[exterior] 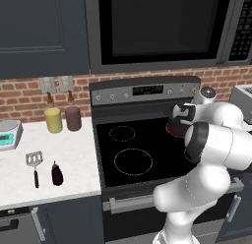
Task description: Put the eggplant and sweet potato in the pot. Retrieve the spatula and lightly stir the vegetables in the pot.
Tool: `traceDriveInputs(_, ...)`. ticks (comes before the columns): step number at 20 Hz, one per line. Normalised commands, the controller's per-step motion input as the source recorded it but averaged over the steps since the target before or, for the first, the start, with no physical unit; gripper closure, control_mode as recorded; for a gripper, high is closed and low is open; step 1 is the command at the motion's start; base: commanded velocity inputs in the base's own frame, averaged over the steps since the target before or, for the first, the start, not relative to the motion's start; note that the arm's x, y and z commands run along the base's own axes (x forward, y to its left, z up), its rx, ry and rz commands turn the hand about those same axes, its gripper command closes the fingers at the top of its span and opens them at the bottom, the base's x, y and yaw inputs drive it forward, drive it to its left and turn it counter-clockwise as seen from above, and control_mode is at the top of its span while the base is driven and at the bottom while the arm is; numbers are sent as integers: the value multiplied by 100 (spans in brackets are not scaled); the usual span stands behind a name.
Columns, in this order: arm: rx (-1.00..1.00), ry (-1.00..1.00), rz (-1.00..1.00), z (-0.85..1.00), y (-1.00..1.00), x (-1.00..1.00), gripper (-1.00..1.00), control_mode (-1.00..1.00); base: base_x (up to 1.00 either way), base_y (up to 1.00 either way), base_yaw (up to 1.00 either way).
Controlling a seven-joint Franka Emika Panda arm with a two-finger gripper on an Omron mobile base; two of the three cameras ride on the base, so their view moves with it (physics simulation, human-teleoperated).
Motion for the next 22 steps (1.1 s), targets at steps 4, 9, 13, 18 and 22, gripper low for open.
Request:
traceDriveInputs(4,0,1,0,0,0,0,-100,-100,0,0,0)
traceDriveInputs(9,0,4,0,10,-10,2,-100,-100,0,0,0)
traceDriveInputs(13,0,3,0,19,-14,5,-100,-100,0,0,0)
traceDriveInputs(18,0,0,0,24,-12,0,-100,-100,0,0,0)
traceDriveInputs(22,0,-4,0,29,-10,-5,-100,-100,0,0,0)
